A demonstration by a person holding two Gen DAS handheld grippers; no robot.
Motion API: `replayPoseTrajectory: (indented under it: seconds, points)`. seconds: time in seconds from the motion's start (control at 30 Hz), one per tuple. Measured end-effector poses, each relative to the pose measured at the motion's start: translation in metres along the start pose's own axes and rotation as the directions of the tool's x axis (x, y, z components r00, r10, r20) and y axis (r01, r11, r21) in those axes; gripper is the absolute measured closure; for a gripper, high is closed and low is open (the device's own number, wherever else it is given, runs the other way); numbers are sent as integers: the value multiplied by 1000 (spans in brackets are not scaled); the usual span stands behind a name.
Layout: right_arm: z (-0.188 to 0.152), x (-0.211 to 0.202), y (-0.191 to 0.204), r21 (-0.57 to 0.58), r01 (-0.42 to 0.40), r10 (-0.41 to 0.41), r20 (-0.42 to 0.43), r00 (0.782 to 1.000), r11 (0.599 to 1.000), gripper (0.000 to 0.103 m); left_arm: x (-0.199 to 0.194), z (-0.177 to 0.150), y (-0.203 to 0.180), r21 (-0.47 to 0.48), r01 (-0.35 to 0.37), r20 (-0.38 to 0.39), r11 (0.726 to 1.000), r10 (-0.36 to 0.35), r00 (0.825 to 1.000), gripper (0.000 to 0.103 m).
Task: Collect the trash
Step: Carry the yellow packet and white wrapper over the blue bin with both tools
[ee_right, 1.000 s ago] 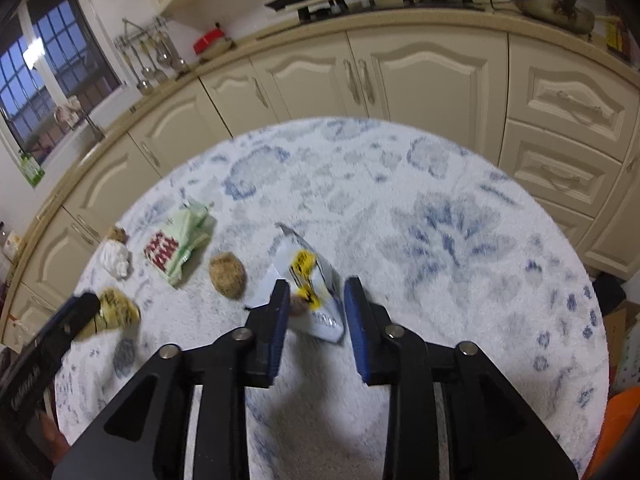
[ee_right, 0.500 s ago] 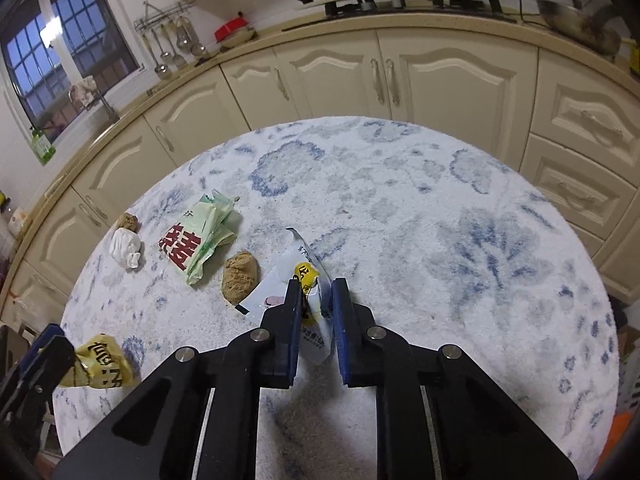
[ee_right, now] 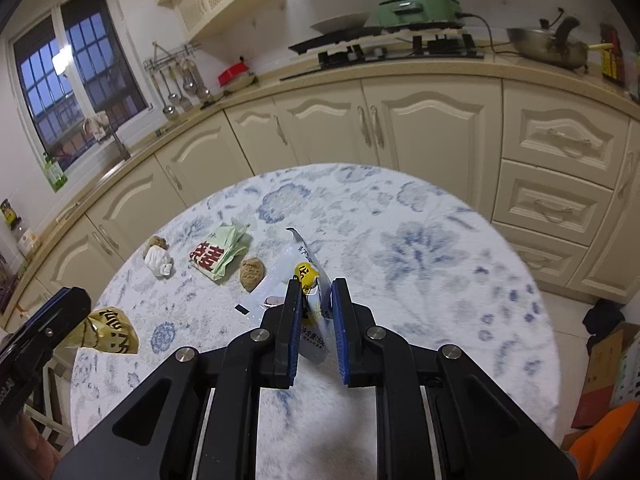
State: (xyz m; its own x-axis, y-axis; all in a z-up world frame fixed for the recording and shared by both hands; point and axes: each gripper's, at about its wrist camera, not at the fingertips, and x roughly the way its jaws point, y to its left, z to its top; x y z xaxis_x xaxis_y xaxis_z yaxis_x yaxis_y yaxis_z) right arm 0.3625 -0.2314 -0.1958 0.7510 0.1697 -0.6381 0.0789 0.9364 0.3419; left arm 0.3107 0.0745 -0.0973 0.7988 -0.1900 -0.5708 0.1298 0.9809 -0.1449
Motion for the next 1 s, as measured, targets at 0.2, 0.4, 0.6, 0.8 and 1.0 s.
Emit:
replayPoseTrajectory:
  seconds: [0.2, 0.4, 0.6, 0.8, 1.0]
  points:
    - [2, -36, -32, 37, 42, -44, 45, 998, 998, 88, -8, 1, -39, 53, 53, 15, 997, -54, 998, 70]
    - [3, -67, -72, 91, 97, -104, 73, 992, 991, 88, -12, 3, -80, 95, 99, 21, 990, -102, 995, 70]
    - [-2, -100, -106, 132, 179, -194, 111, 975, 975, 88, -11, 3, -122, 141, 156, 2, 978, -158, 987, 70]
    - [-10, -132, -151, 203, 239, -267, 123, 956, 950, 88, -9, -2, -166, 193, 226, -13, 955, -228, 974, 70]
    - [-23, -160, -192, 263, 309, -346, 106, 932, 914, 88, -5, -12, -210, 241, 280, -50, 929, -276, 960, 70]
